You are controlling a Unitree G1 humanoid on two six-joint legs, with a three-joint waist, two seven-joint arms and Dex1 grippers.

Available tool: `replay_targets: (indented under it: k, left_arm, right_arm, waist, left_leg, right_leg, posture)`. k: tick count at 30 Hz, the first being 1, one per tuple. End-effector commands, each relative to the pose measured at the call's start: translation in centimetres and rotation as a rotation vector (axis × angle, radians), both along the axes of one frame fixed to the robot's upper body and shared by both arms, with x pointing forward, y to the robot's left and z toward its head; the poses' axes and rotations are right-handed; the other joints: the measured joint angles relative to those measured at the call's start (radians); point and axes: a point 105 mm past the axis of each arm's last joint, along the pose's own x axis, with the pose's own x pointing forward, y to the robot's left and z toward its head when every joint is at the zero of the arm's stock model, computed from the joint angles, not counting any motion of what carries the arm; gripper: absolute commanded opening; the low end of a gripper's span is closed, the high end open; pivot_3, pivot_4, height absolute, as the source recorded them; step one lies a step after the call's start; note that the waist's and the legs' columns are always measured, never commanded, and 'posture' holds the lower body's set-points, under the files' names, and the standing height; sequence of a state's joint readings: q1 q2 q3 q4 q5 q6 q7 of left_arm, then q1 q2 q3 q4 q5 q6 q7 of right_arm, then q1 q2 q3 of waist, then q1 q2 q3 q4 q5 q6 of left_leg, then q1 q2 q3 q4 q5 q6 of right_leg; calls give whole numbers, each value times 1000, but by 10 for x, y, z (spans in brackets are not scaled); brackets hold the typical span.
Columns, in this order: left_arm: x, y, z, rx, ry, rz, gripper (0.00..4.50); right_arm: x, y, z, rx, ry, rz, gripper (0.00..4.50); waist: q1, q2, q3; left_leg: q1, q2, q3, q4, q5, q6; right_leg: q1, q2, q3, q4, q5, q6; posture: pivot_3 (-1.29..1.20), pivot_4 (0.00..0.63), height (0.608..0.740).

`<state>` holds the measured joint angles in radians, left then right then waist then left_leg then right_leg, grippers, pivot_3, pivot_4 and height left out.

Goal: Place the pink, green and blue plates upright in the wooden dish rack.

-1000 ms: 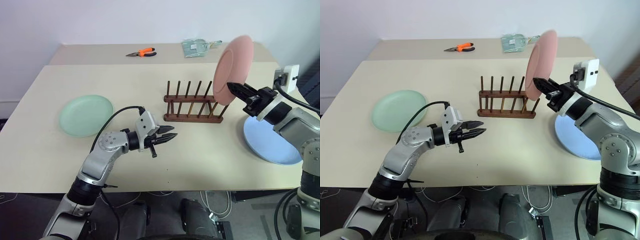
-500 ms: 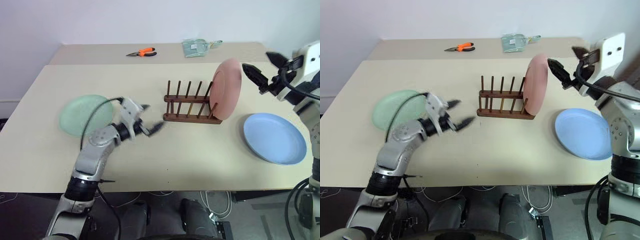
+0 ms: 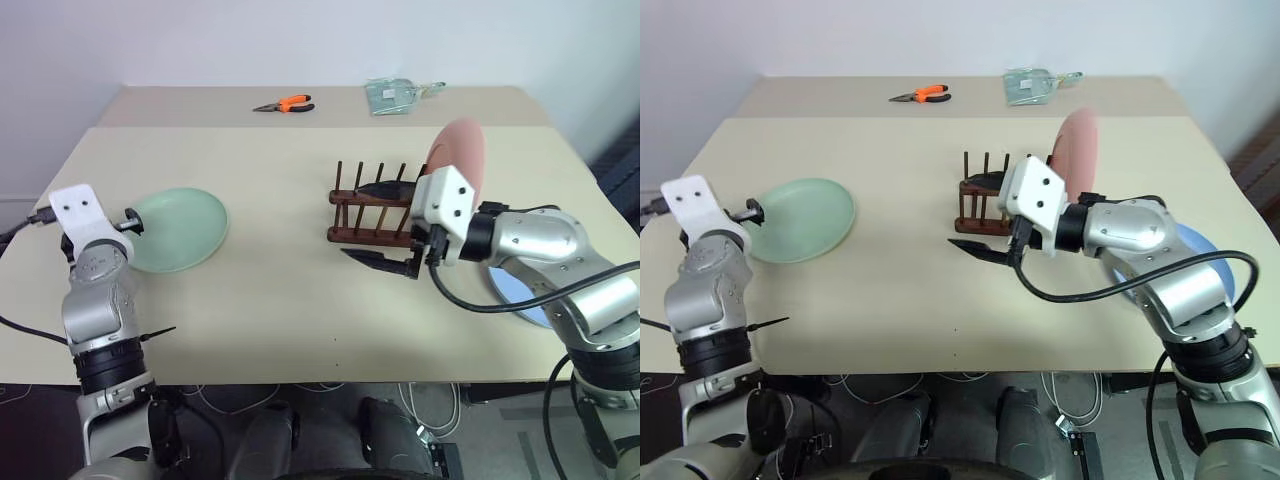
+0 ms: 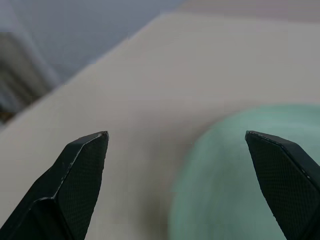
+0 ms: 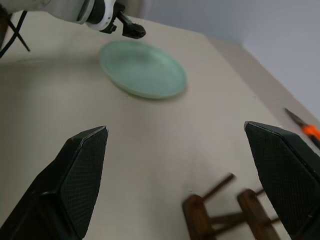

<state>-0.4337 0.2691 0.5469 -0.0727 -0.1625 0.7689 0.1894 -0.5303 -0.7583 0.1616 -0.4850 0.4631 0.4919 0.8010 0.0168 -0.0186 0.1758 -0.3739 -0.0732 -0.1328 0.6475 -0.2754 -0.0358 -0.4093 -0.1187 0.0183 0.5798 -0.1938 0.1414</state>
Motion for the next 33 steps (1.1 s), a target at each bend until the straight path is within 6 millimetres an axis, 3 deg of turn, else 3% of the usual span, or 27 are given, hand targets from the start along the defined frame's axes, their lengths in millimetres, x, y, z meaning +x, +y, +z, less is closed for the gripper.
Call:
replay_targets:
  k: [1,4,7,10,11,15,19,22,27,30,33]
  left_arm:
    - [-11,-8,-14,-248,-41,22,4255]
    - [-12,-16,-27,-405,-62,34,3220]
    - [-11,-19,-33,-495,-89,46,1692]
    - [-4,-22,-21,-470,-136,8,234]
    - [0,-26,-10,-429,-169,-34,85]
    - [21,-81,67,-207,-398,-352,85]
    - [22,-149,112,-135,-534,-620,85]
    - [18,-186,128,-92,-568,-742,85]
    - [12,-215,141,-127,-607,-828,85]
    - [9,-222,142,-137,-604,-859,0]
    - [9,-216,138,-164,-597,-846,0]
  right_arm:
    - [0,1,2,-5,-40,14,4488]
    - [2,1,1,-12,-50,11,4500]
    - [5,0,0,-21,-67,-3,4500]
    - [8,-2,-1,-27,-67,-20,4500]
    - [8,-3,-1,-28,-61,-27,4500]
    - [14,-6,0,-50,-86,-60,4500]
    - [22,1,6,-135,-260,-71,4500]
    - [28,9,14,-174,-390,-75,4500]
    - [45,16,1,-314,-557,-93,4500]
    - [52,15,-4,-346,-587,-110,3198]
    - [54,14,-5,-346,-597,-115,1687]
  waist:
    - [-1,-1,0]
    - [-4,-2,0]
    - [-4,-2,0]
    - [-2,-3,0]
    - [-1,-3,0]
    - [-1,-6,2]
    - [-5,-7,3]
    - [-13,-6,3]
    - [-25,-6,3]
    - [-26,-7,3]
    - [-26,-6,3]
  left_leg:
    - [0,0,0,0,0,0]
    - [0,0,0,0,0,0]
    - [1,1,0,-1,0,-1]
    - [1,0,0,-1,1,-1]
    - [1,0,0,-1,1,-1]
    - [0,0,0,-1,1,-2]
    - [-1,0,1,-1,1,-2]
    - [1,0,2,-2,1,-2]
    - [1,1,1,-2,1,-2]
    - [1,1,1,-2,1,-2]
    - [0,0,1,-2,1,-2]
  right_leg:
    - [0,0,0,0,0,0]
    - [0,0,0,1,0,0]
    - [-1,1,-1,2,0,0]
    - [0,1,-1,1,0,0]
    - [0,0,-1,1,0,0]
    - [0,0,-1,1,0,0]
    - [0,0,-1,-1,0,-1]
    - [0,0,0,-1,0,-1]
    - [-1,1,0,0,0,-1]
    - [-1,1,0,0,0,-1]
    - [-1,1,0,0,0,-1]
  posture:
    - [0,150,740]
    - [0,150,740]
    - [0,150,740]
    - [0,150,740]
    - [0,150,740]
    - [0,150,740]
    - [0,150,740]
    - [0,150,740]
    - [0,150,740]
    - [0,150,740]
    - [0,150,740]
